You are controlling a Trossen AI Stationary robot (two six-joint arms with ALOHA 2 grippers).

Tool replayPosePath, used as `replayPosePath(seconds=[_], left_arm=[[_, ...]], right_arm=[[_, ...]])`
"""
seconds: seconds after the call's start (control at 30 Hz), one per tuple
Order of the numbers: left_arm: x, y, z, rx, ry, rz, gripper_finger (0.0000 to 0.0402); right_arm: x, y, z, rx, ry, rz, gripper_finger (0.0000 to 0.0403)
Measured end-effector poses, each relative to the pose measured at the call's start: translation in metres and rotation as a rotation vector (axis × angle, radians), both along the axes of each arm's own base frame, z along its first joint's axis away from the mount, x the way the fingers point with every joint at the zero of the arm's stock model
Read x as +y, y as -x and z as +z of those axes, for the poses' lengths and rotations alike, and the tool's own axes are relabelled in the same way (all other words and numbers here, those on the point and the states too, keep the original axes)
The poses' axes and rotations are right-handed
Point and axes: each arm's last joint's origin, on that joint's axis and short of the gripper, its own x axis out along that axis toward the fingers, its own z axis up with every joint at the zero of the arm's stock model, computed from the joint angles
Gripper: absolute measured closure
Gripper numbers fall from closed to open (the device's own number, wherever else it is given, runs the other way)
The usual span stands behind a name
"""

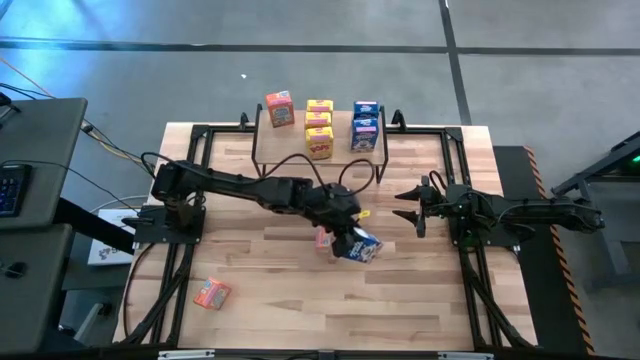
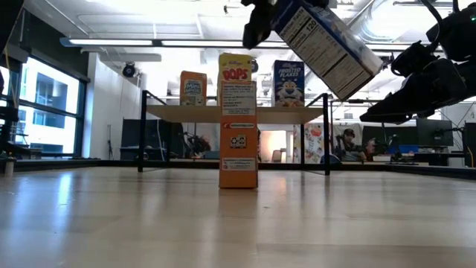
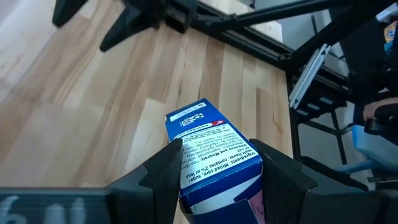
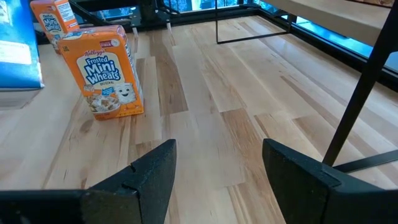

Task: Stack cereal on shelf
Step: Put the blue cereal box on the shelf aligned with the other blue cereal boxes

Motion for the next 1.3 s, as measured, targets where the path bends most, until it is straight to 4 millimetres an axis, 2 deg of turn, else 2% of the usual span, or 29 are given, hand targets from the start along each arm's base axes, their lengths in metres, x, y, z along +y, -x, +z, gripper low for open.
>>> replayPosePath(seconds=[0.4,0.83,1.1,1.3], left_arm=[[0.020,-0.003,0.002,-0.046,-0.071,-0.018,0.0236],[0.044,-0.003,0.002,-0.047,-0.107,-0.042,0.0236],[0.052,-0.002,-0.001,-0.027,-0.161,-0.067,0.0236],[0.052,-0.002,-0.001,-0.030,-0.187,-0.088,0.0236]], right_arm=[[0.000,-0.001,0.003,-0.031,-0.087,-0.024,0.0171],[0.000,-0.001,0.004,-0.034,-0.084,-0.022,0.0171],[0.003,-0.004,0.021,-0.206,-0.095,0.086,0.0171],[0.003,-0.005,0.033,-0.273,-0.080,0.099,0.0171]])
